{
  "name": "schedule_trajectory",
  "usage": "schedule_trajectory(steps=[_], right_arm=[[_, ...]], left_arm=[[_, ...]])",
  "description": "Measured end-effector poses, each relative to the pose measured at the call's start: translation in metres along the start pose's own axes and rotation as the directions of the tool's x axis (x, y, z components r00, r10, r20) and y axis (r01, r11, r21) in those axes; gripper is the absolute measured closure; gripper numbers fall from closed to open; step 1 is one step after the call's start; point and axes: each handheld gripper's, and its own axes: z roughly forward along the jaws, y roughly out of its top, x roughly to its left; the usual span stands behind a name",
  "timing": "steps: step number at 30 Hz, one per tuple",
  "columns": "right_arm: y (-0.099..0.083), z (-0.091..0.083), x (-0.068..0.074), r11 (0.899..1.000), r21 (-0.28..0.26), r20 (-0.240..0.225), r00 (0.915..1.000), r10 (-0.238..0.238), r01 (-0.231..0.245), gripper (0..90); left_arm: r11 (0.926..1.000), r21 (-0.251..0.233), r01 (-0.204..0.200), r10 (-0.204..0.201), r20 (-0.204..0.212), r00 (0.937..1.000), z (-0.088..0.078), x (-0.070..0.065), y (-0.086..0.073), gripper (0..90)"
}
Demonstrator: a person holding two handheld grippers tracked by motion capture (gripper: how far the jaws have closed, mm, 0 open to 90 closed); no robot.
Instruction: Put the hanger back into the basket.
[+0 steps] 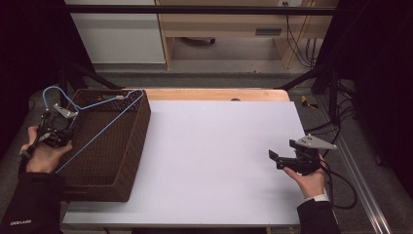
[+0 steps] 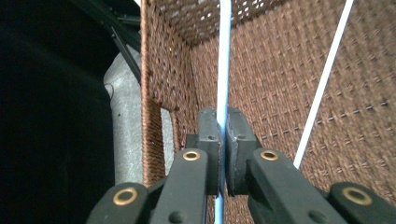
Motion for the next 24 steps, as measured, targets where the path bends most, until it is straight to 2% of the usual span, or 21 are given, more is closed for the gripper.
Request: schedule_trajectory(steps=[2, 6, 10, 12, 16, 21, 24], right_arm=[[0.000, 0.000, 0.000, 1.000, 0.001, 0.001, 1.0000, -0.002, 0.002, 11.5], [0.000, 0.000, 0.000, 1.000, 0.003, 0.002, 1.0000, -0.002, 0.002, 11.4], [0.000, 0.001, 0.000, 1.000, 0.004, 0.001, 1.0000, -0.002, 0.002, 11.3], [0.000, 0.000, 0.000, 1.000, 0.004, 0.002, 1.0000, -0.002, 0.002, 11.2], [0.000, 0.000, 0.000, 1.000, 0.003, 0.002, 1.0000, -0.002, 0.002, 11.1], [0.000, 0.000, 0.000, 1.000, 0.002, 0.002, 1.0000, -0.001, 0.001, 11.0], [0.000, 0.000, 0.000, 1.000, 0.000, 0.001, 1.0000, 0.000, 0.000, 11.0]], left_arm=[[0.9999, 0.005, 0.014, -0.014, 0.002, 0.9999, 0.004, -0.001, -0.003, 86.6], [0.9991, 0.038, 0.017, -0.016, -0.014, 0.9998, 0.012, -0.001, -0.008, 86.7], [0.9983, 0.051, 0.029, -0.028, -0.003, 0.9996, 0.021, -0.005, -0.014, 86.7], [0.9976, 0.066, 0.022, -0.022, 0.005, 0.9997, 0.026, -0.009, -0.016, 86.7], [0.9959, 0.090, 0.010, -0.012, 0.029, 0.9995, 0.035, -0.018, -0.020, 86.5], [0.9932, 0.116, 0.001, -0.010, 0.080, 0.9968, 0.044, -0.025, -0.024, 85.2], [0.9951, 0.092, 0.036, -0.046, 0.111, 0.9927, 0.039, -0.022, -0.026, 75.9]])
